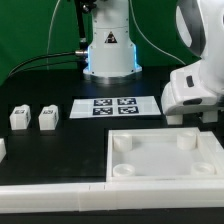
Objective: Assemble one leg
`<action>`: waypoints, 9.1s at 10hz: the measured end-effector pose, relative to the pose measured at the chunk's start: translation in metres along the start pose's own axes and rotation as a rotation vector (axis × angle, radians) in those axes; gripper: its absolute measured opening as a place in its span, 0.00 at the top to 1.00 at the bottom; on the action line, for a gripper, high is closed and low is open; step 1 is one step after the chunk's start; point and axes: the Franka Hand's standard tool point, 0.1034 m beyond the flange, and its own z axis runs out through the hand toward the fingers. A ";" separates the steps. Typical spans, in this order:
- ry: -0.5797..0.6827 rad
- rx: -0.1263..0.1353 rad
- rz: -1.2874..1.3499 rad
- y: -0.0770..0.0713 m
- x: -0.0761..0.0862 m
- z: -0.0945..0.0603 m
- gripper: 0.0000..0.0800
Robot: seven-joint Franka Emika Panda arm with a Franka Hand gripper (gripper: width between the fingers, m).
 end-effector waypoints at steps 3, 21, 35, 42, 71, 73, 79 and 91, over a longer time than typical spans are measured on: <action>-0.006 0.001 0.002 0.002 -0.003 -0.007 0.64; 0.761 0.025 -0.037 0.060 0.004 -0.177 0.63; 1.318 -0.047 -0.137 0.079 0.055 -0.195 0.63; 1.289 -0.039 -0.156 0.066 0.064 -0.207 0.63; 1.303 -0.052 -0.178 0.072 0.106 -0.201 0.26; 1.293 -0.050 -0.179 0.071 0.108 -0.202 0.20; 1.269 -0.053 -0.169 0.085 0.115 -0.215 0.19; 0.667 0.028 -0.204 0.082 0.114 -0.224 0.19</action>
Offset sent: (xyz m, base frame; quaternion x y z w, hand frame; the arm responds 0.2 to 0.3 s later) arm 0.0044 -0.0115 0.0285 -0.0141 -0.0290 -0.0083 0.9994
